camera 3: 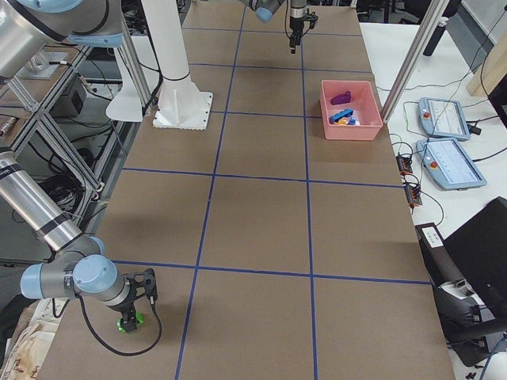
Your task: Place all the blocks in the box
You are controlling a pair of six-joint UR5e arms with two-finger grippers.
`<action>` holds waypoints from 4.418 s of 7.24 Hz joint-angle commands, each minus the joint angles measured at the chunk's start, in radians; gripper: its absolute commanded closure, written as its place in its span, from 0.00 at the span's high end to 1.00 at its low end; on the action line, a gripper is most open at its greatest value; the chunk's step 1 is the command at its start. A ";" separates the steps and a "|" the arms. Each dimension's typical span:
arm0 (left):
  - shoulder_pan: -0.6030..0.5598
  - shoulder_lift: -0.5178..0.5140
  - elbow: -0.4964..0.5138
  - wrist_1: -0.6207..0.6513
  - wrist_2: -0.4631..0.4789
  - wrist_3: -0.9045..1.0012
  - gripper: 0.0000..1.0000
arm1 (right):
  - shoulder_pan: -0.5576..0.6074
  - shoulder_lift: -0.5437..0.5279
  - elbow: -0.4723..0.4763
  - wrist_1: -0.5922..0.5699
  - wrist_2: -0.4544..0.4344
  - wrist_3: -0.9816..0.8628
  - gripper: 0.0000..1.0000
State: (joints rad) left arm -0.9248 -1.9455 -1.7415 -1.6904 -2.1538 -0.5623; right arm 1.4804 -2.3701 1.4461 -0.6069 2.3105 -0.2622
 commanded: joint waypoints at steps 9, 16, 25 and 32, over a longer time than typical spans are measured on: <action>-0.002 0.008 -0.035 0.003 -0.017 -0.008 1.00 | 0.000 0.122 -0.086 -0.010 0.016 0.012 0.00; -0.011 0.066 -0.177 0.100 -0.050 0.005 1.00 | 0.049 0.691 0.352 -0.978 0.093 0.249 0.00; -0.330 0.227 -0.176 0.202 -0.169 0.507 1.00 | -0.383 1.665 -0.098 -1.058 0.060 1.101 0.00; -0.325 0.227 -0.165 0.202 -0.169 0.498 1.00 | -0.616 2.089 -0.743 -0.691 -0.268 1.301 0.00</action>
State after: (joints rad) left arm -1.2509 -1.7180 -1.9100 -1.4879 -2.3224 -0.0634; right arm 0.9183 -0.3262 0.7916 -1.3760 2.1312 1.0105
